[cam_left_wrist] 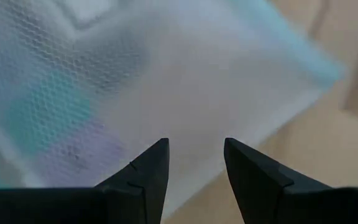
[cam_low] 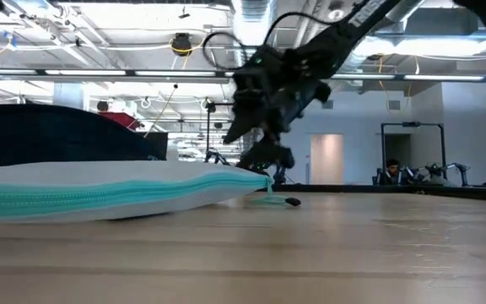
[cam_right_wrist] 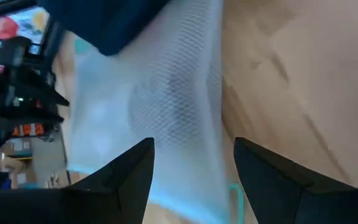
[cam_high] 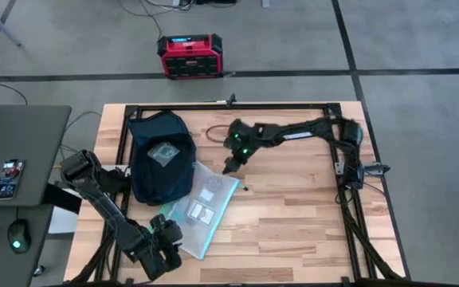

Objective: Unpack backpack
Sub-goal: Close the zip bag, then put the zip bag into the backpack

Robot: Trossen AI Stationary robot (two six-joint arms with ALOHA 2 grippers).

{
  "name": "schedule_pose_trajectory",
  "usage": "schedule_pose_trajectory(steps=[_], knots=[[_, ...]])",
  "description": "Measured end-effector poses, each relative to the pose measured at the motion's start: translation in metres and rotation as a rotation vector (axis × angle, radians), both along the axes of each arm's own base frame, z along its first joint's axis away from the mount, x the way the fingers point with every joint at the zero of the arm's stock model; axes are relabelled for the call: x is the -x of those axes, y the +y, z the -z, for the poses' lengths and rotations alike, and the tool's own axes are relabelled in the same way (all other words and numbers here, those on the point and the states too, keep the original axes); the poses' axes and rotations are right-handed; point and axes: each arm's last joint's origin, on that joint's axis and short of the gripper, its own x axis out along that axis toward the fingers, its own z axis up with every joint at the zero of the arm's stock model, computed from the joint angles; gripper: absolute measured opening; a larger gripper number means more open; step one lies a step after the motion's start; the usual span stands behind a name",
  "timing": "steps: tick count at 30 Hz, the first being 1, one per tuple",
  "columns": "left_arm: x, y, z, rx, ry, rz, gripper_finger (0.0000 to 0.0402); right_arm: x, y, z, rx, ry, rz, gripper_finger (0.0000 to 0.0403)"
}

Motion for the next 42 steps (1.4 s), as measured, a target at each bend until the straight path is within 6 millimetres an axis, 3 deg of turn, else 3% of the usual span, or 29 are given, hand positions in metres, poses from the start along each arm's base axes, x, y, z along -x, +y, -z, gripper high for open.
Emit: schedule_pose_trajectory(steps=[10,15,20,28,30,34,35,38,42], knots=[[0.01,0.014,0.025,-0.045,0.042,0.027,0.0138,-0.053,0.032,0.031,-0.005,-0.01,-0.142,0.0213],[0.013,0.021,0.034,-0.046,0.039,0.006,0.0138,-0.062,0.048,0.036,-0.03,-0.036,-0.201,0.0213],[0.011,0.027,0.037,-0.088,0.008,-0.014,0.0138,-0.066,0.076,0.036,-0.031,-0.053,-0.261,0.0213],[-0.002,0.033,0.036,-0.104,-0.014,0.01,0.0138,-0.076,0.108,0.031,0.099,-0.159,-0.243,0.0206],[-0.003,0.034,0.036,-0.099,-0.02,0.005,0.0138,-0.077,0.108,0.031,0.103,-0.163,-0.24,0.0179],[-0.005,0.031,0.031,-0.075,-0.013,-0.024,0.0138,-0.078,0.108,0.028,0.124,-0.188,-0.255,0.0038],[-0.006,0.03,0.028,-0.074,-0.011,-0.028,0.0137,-0.077,0.108,0.028,0.133,-0.187,-0.264,0.002],[-0.011,0.024,0.015,-0.075,0.002,-0.033,0.0131,-0.073,0.109,0.027,0.145,-0.165,-0.288,0.0005],[-0.016,0.018,-0.013,-0.109,0.025,-0.018,0.0121,-0.06,0.109,-0.001,0.212,-0.15,-0.354,0.0001]])
